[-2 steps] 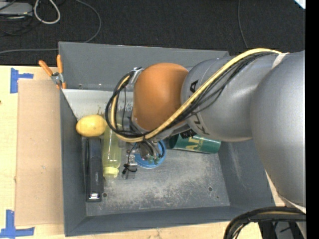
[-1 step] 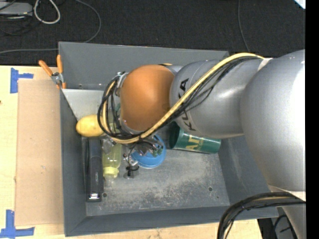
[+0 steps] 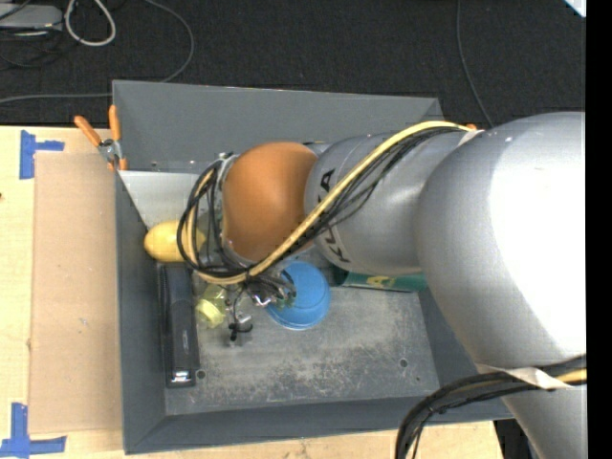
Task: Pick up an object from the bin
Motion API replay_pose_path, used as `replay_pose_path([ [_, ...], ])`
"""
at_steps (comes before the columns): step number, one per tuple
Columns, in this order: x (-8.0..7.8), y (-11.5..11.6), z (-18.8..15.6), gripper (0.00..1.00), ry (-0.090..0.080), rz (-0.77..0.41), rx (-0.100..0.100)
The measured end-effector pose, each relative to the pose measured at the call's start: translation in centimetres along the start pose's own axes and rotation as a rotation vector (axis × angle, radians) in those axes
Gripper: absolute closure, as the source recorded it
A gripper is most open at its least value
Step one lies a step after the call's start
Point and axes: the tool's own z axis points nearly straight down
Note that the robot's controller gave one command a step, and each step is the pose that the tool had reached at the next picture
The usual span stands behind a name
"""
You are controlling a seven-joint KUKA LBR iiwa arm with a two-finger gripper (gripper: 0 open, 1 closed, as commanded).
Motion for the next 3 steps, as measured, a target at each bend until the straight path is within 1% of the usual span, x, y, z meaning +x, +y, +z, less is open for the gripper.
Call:
replay_pose_path([
  [1, -1.97, -0.29, -0.90, 1.00, -0.030, -0.307, 0.008],
  [3, -1.93, -0.29, -1.11, 1.00, -0.028, -0.305, 0.007],
])
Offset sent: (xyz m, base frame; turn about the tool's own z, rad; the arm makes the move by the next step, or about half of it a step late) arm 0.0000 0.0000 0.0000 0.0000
